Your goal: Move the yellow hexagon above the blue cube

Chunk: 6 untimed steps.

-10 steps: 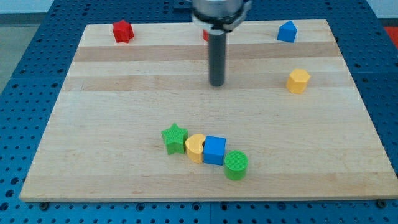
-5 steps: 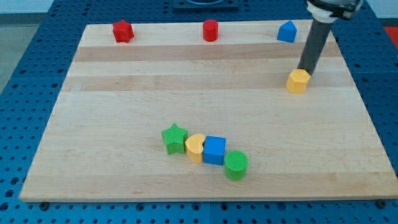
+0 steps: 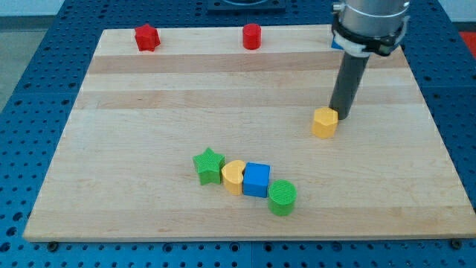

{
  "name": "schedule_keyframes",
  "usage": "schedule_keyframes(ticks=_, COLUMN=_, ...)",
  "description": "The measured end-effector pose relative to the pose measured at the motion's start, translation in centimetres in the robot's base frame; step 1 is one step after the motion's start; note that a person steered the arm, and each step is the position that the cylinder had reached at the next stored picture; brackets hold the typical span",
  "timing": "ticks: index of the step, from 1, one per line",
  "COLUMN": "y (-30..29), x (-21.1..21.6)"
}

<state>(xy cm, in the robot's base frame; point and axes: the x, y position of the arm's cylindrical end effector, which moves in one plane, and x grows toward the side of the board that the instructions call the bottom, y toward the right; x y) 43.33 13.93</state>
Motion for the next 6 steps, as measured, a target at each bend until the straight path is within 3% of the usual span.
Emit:
schedule_keyframes(ticks=2, y=-3.7, x=4.0)
schedule_keyframes(ticks=6, y=-10.3, x=6.0)
